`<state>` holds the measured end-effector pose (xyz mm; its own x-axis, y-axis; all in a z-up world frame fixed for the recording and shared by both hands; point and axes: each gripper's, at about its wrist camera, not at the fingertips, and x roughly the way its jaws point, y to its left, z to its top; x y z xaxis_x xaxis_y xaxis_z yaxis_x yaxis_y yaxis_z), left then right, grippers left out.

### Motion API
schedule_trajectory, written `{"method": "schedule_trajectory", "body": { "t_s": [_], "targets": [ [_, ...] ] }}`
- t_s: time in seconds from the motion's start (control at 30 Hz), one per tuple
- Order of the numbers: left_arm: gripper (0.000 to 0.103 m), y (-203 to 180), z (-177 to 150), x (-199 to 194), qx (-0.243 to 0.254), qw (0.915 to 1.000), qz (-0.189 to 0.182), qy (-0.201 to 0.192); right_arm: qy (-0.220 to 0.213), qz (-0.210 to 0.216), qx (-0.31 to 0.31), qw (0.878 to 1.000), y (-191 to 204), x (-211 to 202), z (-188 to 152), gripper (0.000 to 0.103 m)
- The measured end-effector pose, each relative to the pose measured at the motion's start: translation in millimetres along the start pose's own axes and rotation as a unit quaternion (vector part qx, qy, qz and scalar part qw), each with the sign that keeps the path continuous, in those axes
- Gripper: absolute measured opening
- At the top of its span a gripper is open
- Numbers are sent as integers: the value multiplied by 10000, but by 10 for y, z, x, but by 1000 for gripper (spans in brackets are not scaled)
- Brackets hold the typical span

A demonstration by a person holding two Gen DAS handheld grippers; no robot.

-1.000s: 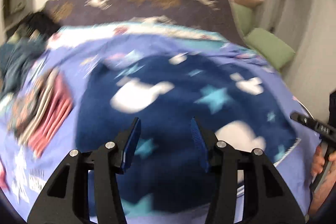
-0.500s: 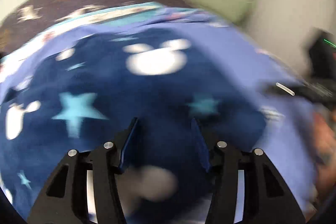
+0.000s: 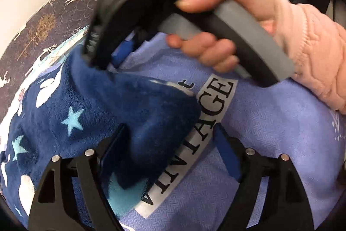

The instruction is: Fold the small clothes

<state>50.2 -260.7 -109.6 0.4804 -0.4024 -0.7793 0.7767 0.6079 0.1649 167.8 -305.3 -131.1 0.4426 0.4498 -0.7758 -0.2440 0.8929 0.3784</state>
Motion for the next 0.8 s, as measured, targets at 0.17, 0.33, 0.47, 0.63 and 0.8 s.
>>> {"method": "schedule_trajectory", "body": {
  "t_s": [0.17,0.33,0.47,0.63,0.8],
  "targets": [
    [65,195,-24,-11,-424,9989,-184,-75,-23,706,487,9963,-105,124,302,62],
    [44,297,15,-64,-621,9978,-198,-113,-46,585,986,9934,-275,356,420,44],
    [19,294,46,-92,-426,9980,-397,-244,-574,720,1084,9898,-237,232,432,11],
    [22,108,-94,-88,-13,9988,-421,-252,-245,-35,1012,9946,-347,501,471,13],
    [54,35,-217,-218,43,9981,-521,-341,-942,-349,1191,9878,-270,-46,353,37]
  ]
}}
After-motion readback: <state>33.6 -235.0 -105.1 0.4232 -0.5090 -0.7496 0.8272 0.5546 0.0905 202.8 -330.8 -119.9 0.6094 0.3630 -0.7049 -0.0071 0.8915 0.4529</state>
